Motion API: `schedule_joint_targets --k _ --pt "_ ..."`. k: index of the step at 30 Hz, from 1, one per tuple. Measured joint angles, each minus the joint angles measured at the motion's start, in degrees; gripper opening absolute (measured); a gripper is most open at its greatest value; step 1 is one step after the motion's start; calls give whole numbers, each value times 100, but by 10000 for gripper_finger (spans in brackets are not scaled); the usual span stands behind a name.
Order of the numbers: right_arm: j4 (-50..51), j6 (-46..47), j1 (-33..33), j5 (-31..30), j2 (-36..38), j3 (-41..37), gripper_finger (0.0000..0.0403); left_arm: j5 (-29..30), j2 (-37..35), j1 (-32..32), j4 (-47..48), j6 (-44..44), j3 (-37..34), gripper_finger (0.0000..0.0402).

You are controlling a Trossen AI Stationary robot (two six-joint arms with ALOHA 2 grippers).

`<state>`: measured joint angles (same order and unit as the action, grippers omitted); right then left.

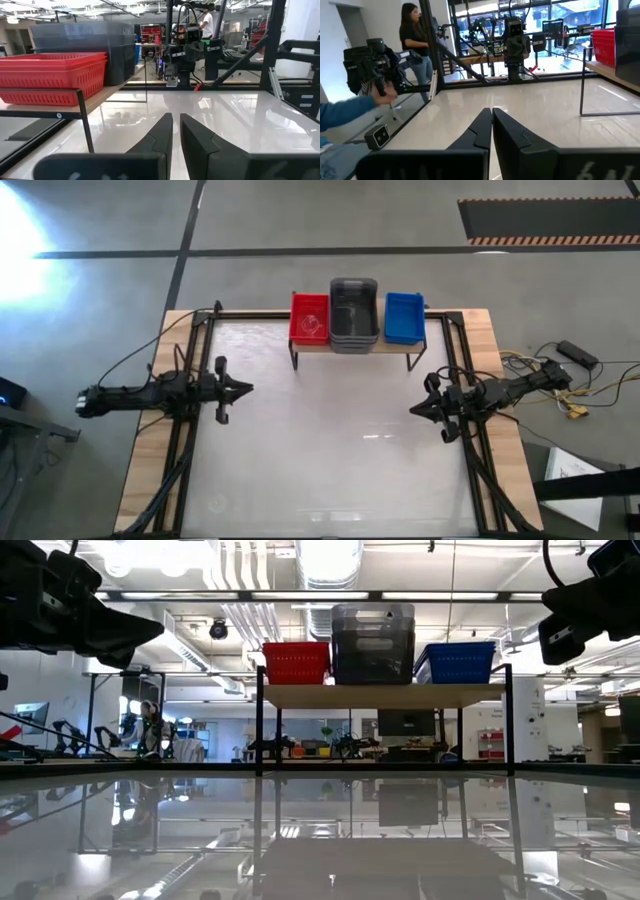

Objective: Stack baskets on shelf by color
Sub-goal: Return to Home Position

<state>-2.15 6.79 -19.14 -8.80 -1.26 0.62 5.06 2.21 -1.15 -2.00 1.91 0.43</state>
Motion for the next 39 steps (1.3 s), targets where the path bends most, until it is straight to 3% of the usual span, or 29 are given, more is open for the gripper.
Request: schedule_joint_targets --k 39 --pt "6 -128 0 -19 -3 4 9 13 107 0 -53 0 -17 19"
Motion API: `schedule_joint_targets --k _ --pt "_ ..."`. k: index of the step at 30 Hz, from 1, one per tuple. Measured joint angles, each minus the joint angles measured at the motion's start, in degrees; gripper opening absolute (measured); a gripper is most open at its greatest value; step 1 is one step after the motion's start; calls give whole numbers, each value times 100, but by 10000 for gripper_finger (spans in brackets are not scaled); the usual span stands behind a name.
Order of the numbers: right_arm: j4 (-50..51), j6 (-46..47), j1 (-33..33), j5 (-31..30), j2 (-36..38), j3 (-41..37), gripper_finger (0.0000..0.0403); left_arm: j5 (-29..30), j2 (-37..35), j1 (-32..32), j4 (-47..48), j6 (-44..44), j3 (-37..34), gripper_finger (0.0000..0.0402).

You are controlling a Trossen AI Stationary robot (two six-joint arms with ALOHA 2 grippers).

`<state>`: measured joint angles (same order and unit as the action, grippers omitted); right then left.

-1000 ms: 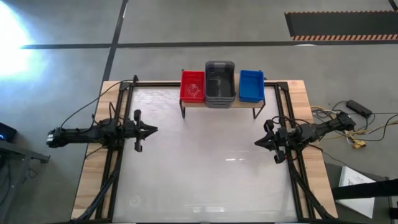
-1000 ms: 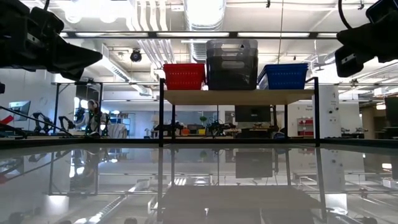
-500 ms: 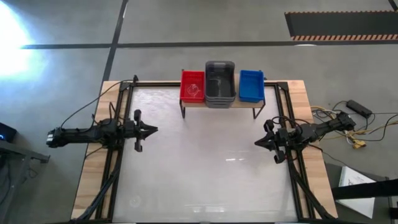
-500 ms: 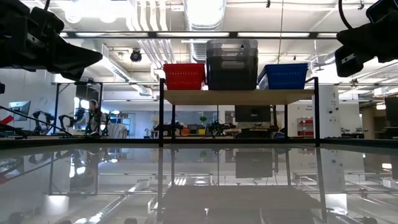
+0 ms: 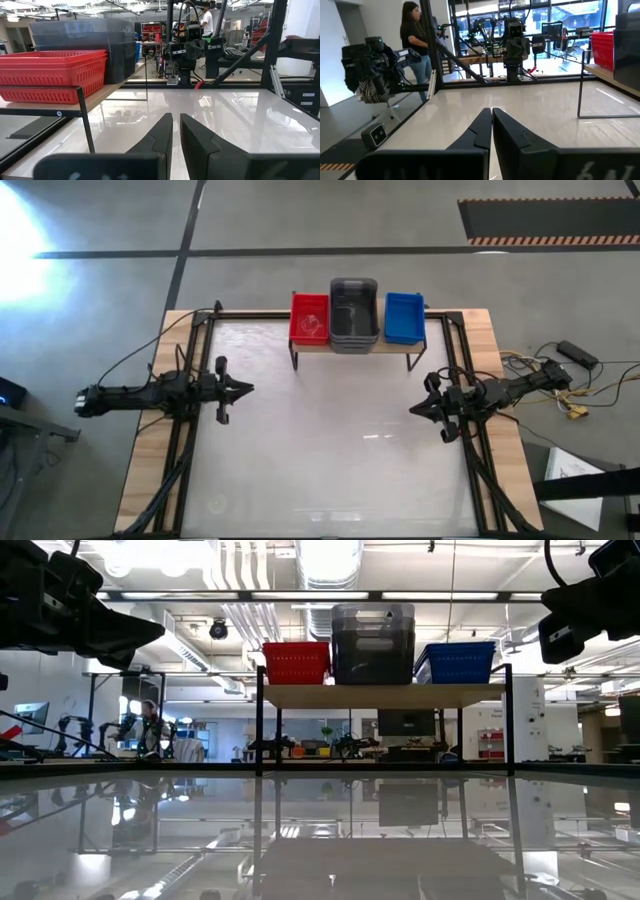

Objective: Stack baskets on shelf by color
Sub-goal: Return to Home Position

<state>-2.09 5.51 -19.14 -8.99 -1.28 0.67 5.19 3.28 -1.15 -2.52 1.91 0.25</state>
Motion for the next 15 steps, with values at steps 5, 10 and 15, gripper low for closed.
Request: schedule_joint_targets --k 5,10,15 --pt "-35 -128 325 18 123 -1 9 0 6 0 2 0 0 19" --pt "-71 -199 1276 -46 123 -2 9 -1 7 0 2 2 0 19" --pt "-6 -674 1631 -18 125 -2 9 0 3 -1 0 2 0 19"
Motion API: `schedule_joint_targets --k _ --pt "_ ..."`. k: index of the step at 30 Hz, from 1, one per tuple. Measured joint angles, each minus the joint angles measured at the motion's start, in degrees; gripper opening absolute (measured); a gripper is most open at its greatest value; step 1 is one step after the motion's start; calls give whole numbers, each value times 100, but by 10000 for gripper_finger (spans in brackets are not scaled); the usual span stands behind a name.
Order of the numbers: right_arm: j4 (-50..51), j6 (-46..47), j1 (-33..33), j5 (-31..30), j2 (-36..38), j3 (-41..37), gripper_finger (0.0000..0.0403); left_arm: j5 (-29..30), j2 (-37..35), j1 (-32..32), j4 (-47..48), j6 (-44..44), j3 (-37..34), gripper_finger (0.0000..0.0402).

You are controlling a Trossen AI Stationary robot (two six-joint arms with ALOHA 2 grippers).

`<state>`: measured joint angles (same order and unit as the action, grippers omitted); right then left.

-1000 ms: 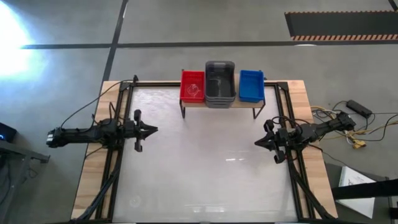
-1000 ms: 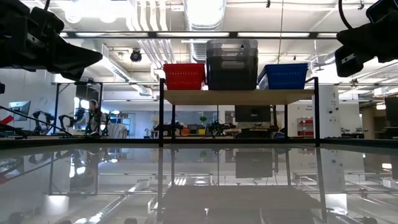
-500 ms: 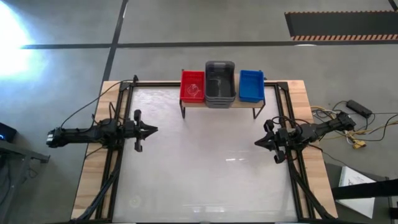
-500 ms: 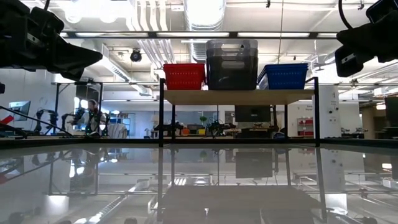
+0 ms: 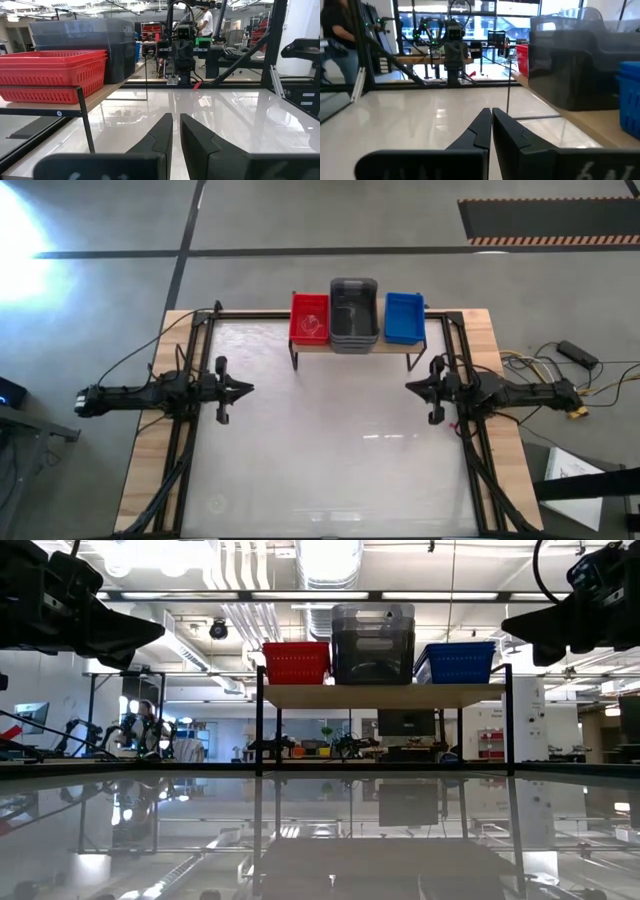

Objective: Stack baskets on shelf by color
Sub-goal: Return to Home Position

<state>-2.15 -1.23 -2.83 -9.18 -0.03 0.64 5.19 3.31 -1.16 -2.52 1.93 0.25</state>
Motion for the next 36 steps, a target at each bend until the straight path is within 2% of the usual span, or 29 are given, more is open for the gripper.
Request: schedule_joint_targets --k 36 --pt "-17 -81 13 17 -153 -2 9 0 4 -1 1 0 0 19"
